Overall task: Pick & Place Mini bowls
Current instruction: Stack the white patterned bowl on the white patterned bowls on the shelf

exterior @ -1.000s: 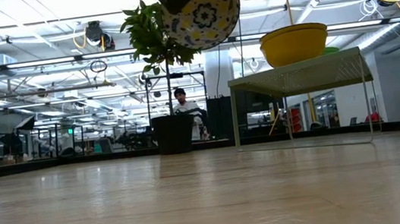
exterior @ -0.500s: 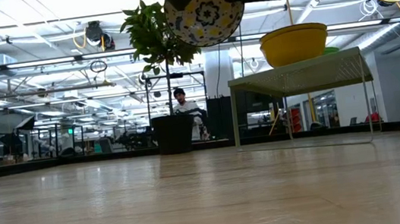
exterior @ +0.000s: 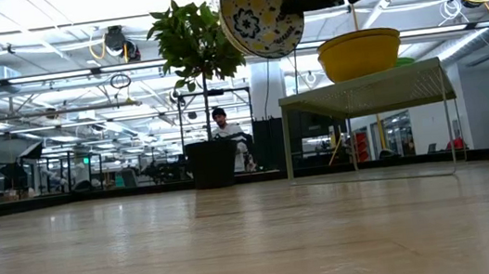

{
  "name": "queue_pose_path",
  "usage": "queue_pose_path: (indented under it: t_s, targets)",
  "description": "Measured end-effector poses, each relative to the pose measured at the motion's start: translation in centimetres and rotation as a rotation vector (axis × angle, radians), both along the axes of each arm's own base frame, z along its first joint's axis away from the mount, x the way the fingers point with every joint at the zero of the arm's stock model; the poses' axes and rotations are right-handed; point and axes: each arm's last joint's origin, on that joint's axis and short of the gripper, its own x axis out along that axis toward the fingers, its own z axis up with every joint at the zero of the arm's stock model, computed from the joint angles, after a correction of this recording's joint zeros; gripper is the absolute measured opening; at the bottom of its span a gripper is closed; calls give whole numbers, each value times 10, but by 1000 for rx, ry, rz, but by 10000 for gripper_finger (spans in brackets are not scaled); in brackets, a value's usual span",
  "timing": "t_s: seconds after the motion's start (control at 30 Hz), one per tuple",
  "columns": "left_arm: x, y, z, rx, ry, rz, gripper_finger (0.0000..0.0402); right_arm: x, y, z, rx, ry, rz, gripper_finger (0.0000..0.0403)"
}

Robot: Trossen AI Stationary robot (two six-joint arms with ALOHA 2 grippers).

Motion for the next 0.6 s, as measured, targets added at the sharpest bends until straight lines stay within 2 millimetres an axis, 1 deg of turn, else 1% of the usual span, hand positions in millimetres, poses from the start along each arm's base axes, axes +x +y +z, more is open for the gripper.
queue_pose_path:
  t_s: [0.17, 0.3, 0.37, 0.47, 0.6]
  targets:
    - [-3, -11, 0, -7, -7, -56, 34, 0, 1, 0, -5, 9, 28, 1]
    - [-6, -22, 0, 3, 2, -176, 35, 0, 2, -3, -17, 38, 61, 0]
    - [-8, -28, 3, 5, -2, -227, 35, 0, 3, -7, -13, 66, 95, 0]
    - [-11, -33, 6, -3, -17, -281, 36, 1, 2, -6, 34, 45, 137, 0]
    - [-17, -37, 16, -34, -65, -302, 36, 3, -1, -7, 64, 44, 162, 0]
